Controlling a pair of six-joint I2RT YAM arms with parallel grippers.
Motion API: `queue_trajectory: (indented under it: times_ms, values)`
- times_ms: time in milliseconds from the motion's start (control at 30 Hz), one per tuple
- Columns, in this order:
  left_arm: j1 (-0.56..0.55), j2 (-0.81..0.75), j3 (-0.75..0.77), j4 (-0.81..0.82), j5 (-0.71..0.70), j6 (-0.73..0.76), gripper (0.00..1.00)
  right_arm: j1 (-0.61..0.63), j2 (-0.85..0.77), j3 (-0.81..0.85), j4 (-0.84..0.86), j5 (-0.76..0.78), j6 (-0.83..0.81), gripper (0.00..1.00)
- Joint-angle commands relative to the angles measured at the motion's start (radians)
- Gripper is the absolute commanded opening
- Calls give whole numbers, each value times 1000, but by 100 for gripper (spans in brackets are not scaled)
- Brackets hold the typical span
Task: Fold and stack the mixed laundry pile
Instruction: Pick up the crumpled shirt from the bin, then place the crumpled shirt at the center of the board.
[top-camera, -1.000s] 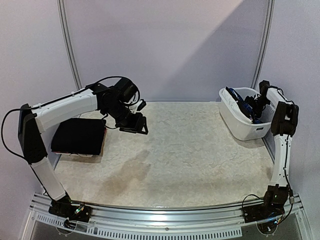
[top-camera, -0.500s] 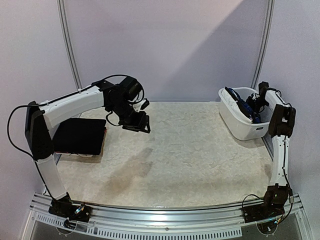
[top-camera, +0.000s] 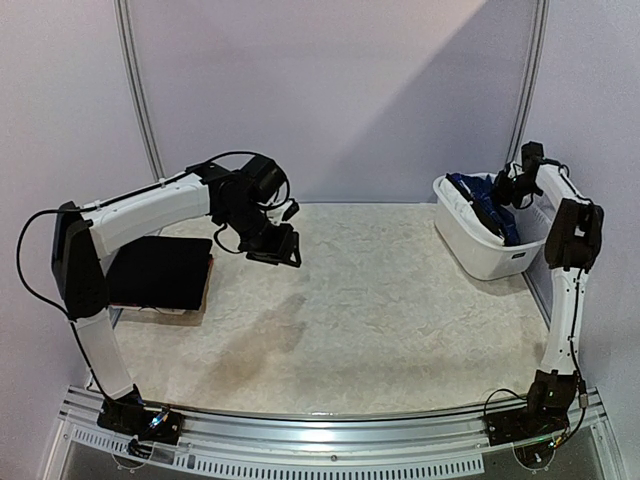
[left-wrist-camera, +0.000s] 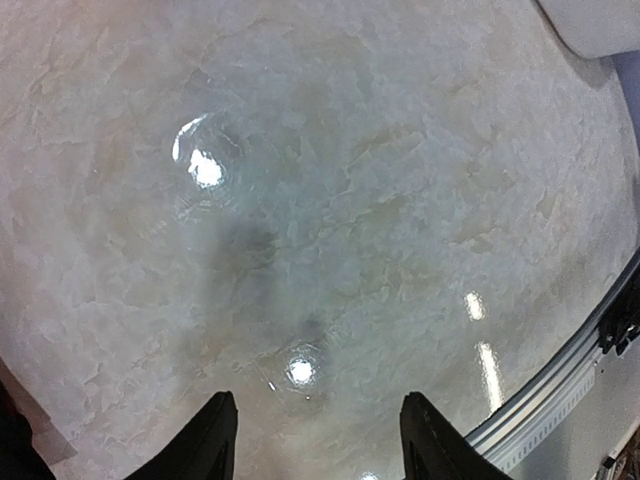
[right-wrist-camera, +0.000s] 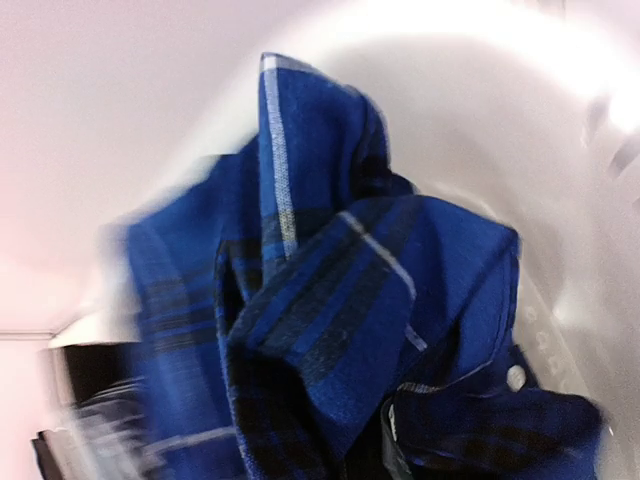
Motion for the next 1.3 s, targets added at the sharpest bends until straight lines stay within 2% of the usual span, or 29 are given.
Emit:
queue_trajectory:
  times_ms: [0,233,367,633,800,933,1000,1133,1200,1267]
  values:
    - [-12,-30,-25,40,-8,-11,56,27,-220,-48,90,-49,61,0]
    - [-12,-58,-50,76,0,-13,56,52,-384,-69,89,-66,89,0]
    - [-12,-66,-51,94,9,-7,56,64,-474,-68,146,-113,124,0]
    - [-14,-75,-26,120,27,18,56,102,-649,-57,434,-238,250,0]
    - [-14,-103,-25,133,30,30,56,155,-723,0,601,-214,302,0]
    - [-14,-146,-41,140,28,40,56,250,-775,37,730,-149,303,0]
    - [-14,-170,-55,141,22,47,56,303,-793,48,726,-104,272,0]
    - [-14,-216,-94,149,12,52,56,383,-809,55,521,88,54,0]
    - [-14,-237,-109,149,8,52,56,387,-809,49,482,92,47,0]
    - [-14,-265,-132,157,8,50,56,400,-827,25,523,73,63,0]
